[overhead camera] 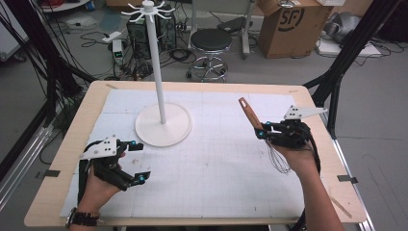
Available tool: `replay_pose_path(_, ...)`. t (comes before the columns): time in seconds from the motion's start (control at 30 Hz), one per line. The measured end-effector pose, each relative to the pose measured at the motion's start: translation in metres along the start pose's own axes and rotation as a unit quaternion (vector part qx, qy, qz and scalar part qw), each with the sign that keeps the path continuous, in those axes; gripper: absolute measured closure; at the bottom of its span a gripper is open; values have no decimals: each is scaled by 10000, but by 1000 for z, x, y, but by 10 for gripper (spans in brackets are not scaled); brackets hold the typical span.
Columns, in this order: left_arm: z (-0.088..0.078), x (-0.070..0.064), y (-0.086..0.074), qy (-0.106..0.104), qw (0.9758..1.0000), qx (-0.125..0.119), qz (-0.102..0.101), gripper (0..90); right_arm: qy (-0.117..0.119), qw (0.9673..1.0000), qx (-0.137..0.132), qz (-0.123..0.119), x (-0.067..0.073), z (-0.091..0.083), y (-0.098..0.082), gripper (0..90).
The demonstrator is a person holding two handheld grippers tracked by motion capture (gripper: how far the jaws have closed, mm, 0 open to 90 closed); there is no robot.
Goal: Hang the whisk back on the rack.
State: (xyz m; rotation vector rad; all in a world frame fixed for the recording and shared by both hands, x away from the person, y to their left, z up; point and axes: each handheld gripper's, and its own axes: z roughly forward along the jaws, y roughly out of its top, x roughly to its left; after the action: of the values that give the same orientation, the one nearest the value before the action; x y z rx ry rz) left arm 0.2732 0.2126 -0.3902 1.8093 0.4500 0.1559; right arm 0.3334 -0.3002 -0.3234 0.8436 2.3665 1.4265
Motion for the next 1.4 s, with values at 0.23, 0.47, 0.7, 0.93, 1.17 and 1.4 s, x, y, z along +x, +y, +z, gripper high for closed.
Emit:
replay_pose_path(0.23, -1, 0, 0, 6, 10000, -46, -5, 17, -81, 9999, -80, -22, 1, 3, 11, 708)
replay_pose_path(0.47, -2, -1, 2, 29, 10000, -33, 37, 17, 121, 9991, -397, -72, 4, 9, 23, 708)
replay_pose_path(0.7, -3, -1, 3, 39, 10000, -33, 35, 17, 459, 9957, -792, -136, 7, 13, 36, 709)
replay_pose_path(0.93, -2, -1, 3, 34, 10000, -32, 26, 17, 622, 9915, -1101, -294, 9, 14, 48, 709)
replay_pose_path(1.17, -2, -1, 3, 55, 10000, -14, 27, 17, 686, 9902, -1040, -636, 13, 22, 72, 708)
replay_pose_path(1.4, -3, 0, 3, 67, 10000, -11, 38, 17, 795, 9882, -974, -874, 20, 30, 104, 708)
